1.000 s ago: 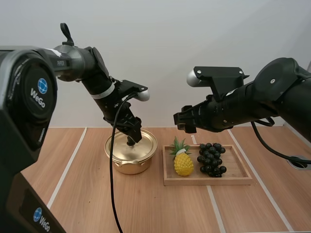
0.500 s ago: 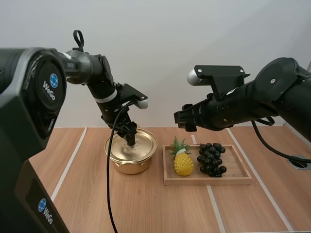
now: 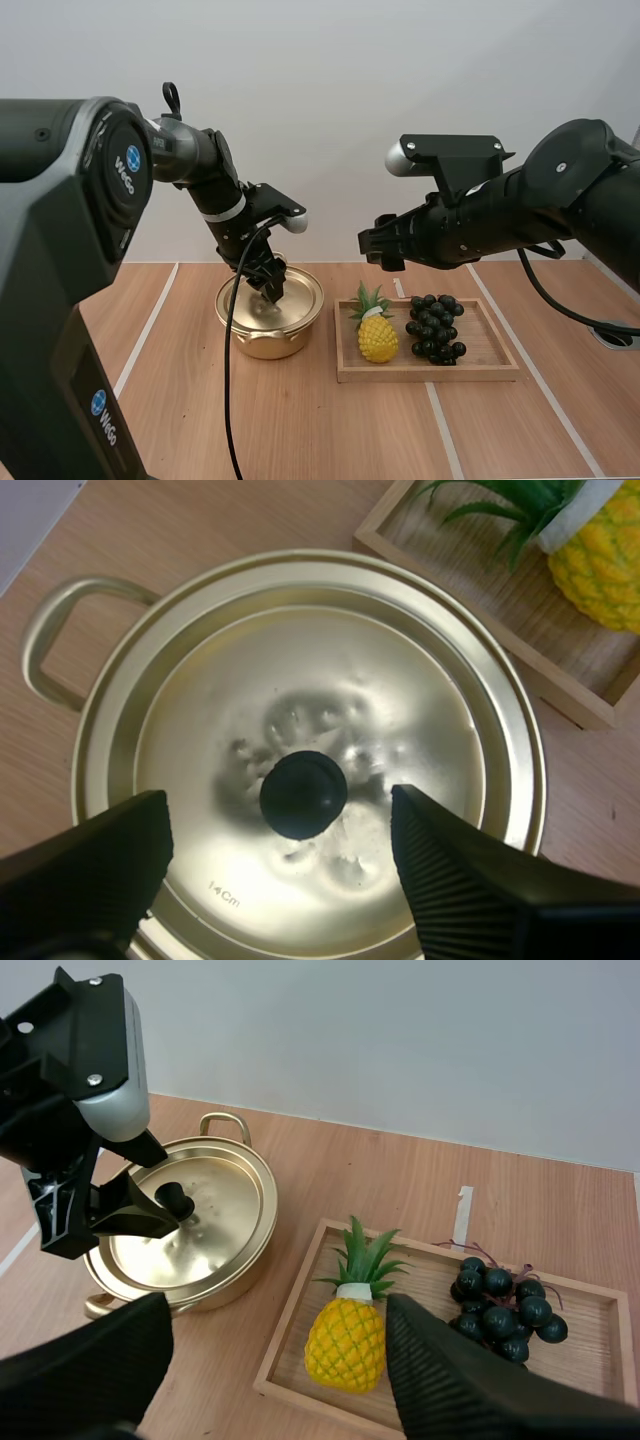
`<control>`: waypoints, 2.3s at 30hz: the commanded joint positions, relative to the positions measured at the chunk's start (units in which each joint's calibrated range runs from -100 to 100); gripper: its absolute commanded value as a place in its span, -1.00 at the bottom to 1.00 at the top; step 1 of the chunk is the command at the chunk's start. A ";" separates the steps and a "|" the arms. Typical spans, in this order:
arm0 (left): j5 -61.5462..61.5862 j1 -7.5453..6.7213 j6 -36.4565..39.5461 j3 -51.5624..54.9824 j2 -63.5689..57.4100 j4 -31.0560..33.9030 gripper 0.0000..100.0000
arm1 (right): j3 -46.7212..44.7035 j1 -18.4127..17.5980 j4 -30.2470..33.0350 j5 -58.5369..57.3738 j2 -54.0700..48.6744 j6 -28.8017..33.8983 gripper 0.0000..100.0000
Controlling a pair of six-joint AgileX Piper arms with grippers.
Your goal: Open the pot, put the pineapple inside, and close it
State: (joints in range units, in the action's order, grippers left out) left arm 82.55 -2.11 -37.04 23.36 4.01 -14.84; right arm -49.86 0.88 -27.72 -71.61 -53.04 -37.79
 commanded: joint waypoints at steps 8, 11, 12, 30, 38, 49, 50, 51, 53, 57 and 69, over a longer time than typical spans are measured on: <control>0.17 -0.19 -0.68 -1.73 -0.07 -3.34 1.00 | 0.36 0.16 0.18 2.81 -0.19 -0.58 1.00; 0.17 -0.19 -1.17 -1.73 -0.07 -5.29 1.00 | 0.36 0.16 0.41 2.95 -0.19 -0.58 1.00; 0.17 -0.19 -1.56 -1.73 -0.07 -5.65 1.00 | 0.36 0.16 0.53 2.95 -0.19 -0.58 1.00; 1.47 -0.19 -1.47 -1.73 -0.07 -5.64 1.00 | 0.36 0.16 0.53 2.58 -0.19 -0.58 1.00; 4.89 -0.19 -1.39 -1.73 0.32 -5.48 1.00 | 0.36 0.16 0.53 2.40 -0.19 -0.58 1.00; 4.32 -0.19 -0.65 -1.73 2.45 -5.22 1.00 | 0.36 0.16 0.53 1.83 -0.19 -0.58 1.00; 4.14 -0.19 -0.54 -1.73 2.51 -4.65 1.00 | 0.36 0.16 0.53 1.64 -0.19 -0.58 1.00; 3.92 -0.19 -0.47 -1.73 2.69 -4.18 1.00 | 0.36 0.16 0.53 1.64 -0.19 -0.58 1.00; 2.67 -0.19 0.30 -1.73 2.95 -2.96 1.00 | 0.36 0.16 0.53 1.64 -0.19 -0.58 1.00; 1.34 -0.19 1.29 -1.73 3.00 0.16 1.00 | 0.36 0.16 0.53 1.64 -0.19 -0.58 1.00; -2.90 -0.11 3.83 -1.73 3.00 -0.46 -1.00 | 0.36 0.16 0.53 1.64 -0.19 -0.58 1.00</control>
State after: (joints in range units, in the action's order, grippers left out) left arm 82.39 -2.11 -33.81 22.13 7.05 -14.60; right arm -49.86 0.88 -27.61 -70.27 -53.04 -37.79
